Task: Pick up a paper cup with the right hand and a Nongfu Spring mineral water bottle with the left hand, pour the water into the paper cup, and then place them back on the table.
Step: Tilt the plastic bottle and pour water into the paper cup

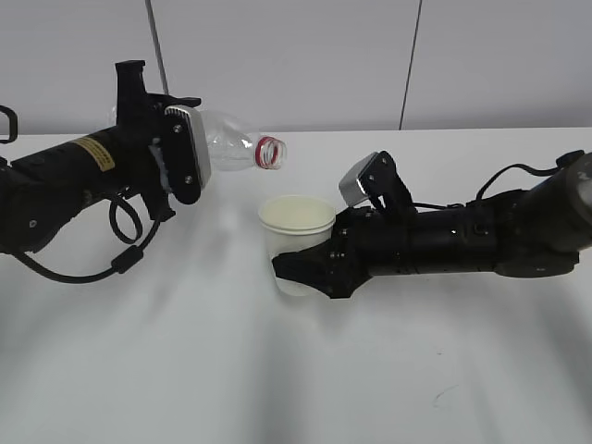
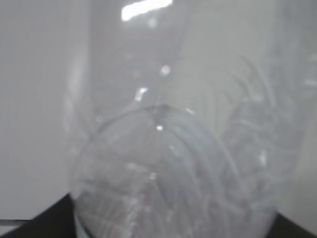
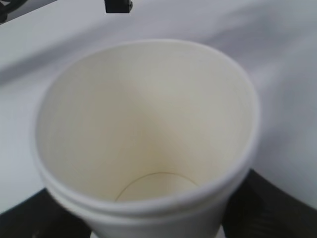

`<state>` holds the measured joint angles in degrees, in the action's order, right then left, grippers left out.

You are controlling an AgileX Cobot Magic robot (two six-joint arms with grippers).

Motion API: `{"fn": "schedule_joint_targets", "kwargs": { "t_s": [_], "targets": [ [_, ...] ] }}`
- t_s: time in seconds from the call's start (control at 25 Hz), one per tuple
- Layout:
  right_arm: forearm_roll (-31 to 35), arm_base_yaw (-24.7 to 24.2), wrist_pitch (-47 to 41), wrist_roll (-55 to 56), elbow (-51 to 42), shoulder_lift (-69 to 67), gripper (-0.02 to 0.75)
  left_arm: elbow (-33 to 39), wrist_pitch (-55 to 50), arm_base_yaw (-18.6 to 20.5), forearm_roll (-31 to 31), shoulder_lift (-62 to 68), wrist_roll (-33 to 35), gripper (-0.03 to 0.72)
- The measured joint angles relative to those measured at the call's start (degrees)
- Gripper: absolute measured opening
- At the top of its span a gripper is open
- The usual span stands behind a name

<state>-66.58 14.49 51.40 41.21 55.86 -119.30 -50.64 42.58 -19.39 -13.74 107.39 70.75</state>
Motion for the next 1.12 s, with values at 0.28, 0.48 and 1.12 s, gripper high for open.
{"fn": "schedule_joint_targets", "kwargs": {
  "t_s": [0.28,0.48,1.12],
  "targets": [
    [-0.27,0.00,0.00,0.00,0.00,0.00,0.499,0.00,1.42,0.00,0.17,0.00,3.08,0.384],
    [-0.27,0.00,0.00,0.00,0.00,0.00,0.499,0.00,1.94,0.00,0.21,0.00,4.68,0.384],
    [-0.40,0.00,0.00,0.13,0.00,0.00,0.499,0.00,2.00,0.00,0.47,0.00,6.87,0.384]
  ]
}}
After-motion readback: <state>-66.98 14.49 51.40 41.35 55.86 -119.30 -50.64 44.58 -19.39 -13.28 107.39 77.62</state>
